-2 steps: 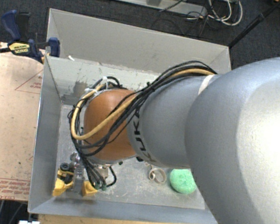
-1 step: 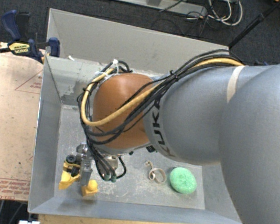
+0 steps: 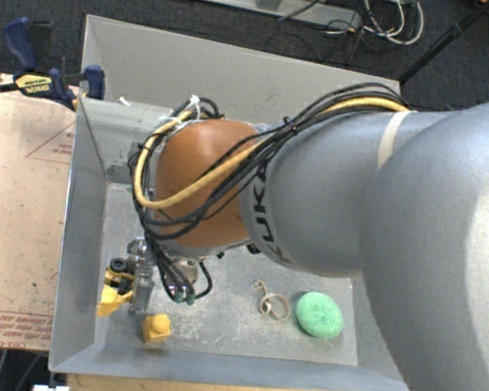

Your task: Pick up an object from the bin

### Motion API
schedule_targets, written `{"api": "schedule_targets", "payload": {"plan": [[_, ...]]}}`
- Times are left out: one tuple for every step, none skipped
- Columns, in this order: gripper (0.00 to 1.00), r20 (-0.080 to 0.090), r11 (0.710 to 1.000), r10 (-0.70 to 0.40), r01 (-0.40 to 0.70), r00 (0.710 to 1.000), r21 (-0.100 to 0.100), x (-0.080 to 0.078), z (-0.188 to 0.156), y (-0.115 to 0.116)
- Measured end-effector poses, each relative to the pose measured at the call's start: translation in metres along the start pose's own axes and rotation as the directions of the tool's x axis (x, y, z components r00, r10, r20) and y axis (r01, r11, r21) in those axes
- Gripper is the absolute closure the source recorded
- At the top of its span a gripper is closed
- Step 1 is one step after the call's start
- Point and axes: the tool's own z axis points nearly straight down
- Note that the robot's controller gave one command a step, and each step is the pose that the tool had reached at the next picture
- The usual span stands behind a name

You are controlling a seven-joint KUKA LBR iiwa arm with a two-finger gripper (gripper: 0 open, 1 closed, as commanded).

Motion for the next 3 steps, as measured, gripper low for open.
{"api": "schedule_targets", "payload": {"plan": [[1.0, -0.023, 1.0, -0.011, 0.011, 1.0, 0.007, 0.013, 0.025, -0.005], [1.0, -0.019, 1.0, -0.019, 0.019, 1.0, 0.006, 0.009, -0.031, -0.007], [1.0, -0.013, 0.999, -0.038, 0.038, 0.999, 0.004, -0.027, -0.096, -0.024]]}}
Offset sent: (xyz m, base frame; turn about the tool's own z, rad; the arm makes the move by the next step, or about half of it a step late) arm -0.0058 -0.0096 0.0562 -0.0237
